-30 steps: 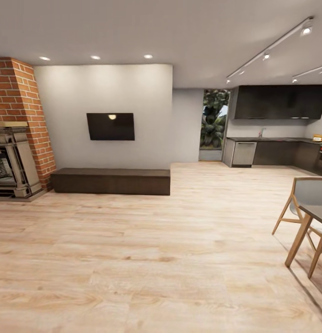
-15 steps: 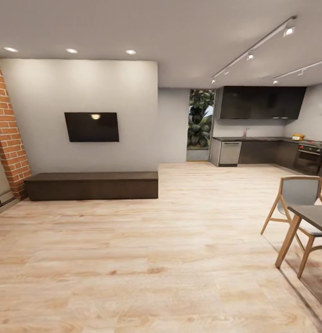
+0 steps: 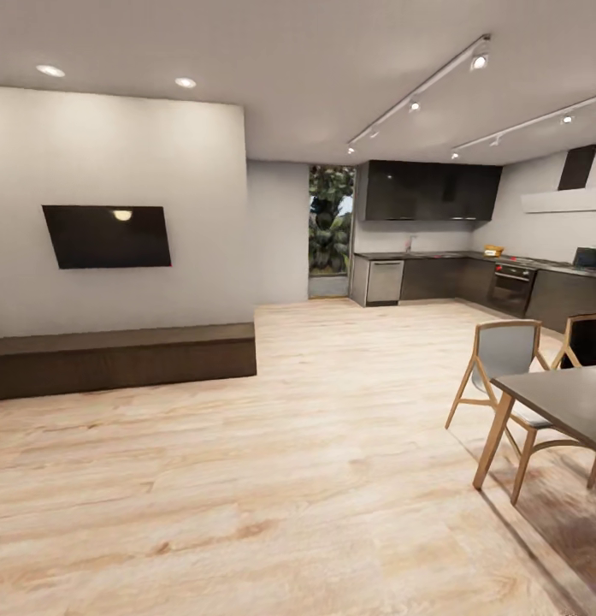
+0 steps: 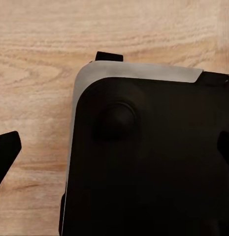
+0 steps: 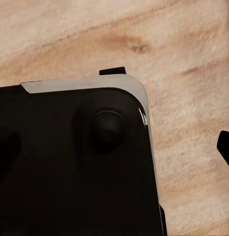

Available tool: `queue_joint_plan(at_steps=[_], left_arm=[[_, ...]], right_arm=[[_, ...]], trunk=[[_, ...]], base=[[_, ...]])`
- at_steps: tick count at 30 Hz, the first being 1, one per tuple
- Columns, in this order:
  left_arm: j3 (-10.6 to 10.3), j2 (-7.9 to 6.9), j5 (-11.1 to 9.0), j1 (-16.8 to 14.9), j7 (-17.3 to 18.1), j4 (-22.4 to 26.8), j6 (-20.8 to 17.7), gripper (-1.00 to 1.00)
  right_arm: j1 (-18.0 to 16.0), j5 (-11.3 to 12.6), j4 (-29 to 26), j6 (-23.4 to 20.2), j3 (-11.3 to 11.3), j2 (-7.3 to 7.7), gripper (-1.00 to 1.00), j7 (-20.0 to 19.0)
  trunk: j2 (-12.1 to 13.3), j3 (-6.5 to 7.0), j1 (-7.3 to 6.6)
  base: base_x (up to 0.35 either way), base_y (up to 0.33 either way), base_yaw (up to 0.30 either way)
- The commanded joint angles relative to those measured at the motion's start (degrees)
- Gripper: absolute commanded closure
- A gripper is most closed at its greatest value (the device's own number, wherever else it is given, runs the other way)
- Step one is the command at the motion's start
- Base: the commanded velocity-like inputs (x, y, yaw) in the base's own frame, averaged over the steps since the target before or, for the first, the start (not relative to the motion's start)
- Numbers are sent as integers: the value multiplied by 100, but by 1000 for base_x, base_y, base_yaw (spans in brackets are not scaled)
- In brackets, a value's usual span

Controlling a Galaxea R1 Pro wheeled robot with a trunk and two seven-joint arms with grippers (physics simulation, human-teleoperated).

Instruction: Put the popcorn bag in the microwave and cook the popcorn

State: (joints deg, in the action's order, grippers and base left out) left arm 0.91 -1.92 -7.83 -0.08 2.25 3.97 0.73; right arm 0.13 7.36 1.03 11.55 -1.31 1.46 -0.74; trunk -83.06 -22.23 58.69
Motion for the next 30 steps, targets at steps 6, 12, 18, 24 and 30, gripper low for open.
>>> queue_joint_plan(at_steps=[6, 12, 18, 24, 30], left_arm=[[6, -1, -52, -1, 27, 0, 7, -100], [6, -1, -52, -1, 23, -1, 6, -100], [6, -2, -54, -1, 23, -1, 5, -100], [6, -3, -57, -1, 23, -9, -2, -100], [8, -4, -57, -1, 22, -25, 2, -100]], right_arm=[[-4, 37, 11, 33, -9, -5, -100, -12], [-4, 25, 11, 32, -9, 3, -100, -13], [-4, 19, 11, 32, -1, 3, -100, -13], [-4, 19, 11, 32, -1, 3, -100, -13], [-4, -156, 11, 29, -1, -8, -100, -13]], trunk=[[-2, -5, 4], [-2, -5, 4], [-2, -5, 4], [-2, -5, 4], [-2, -5, 4]], base=[[325, 0, -285], [326, 0, -60], [326, 0, -2], [328, 0, 0], [329, 0, 0]])
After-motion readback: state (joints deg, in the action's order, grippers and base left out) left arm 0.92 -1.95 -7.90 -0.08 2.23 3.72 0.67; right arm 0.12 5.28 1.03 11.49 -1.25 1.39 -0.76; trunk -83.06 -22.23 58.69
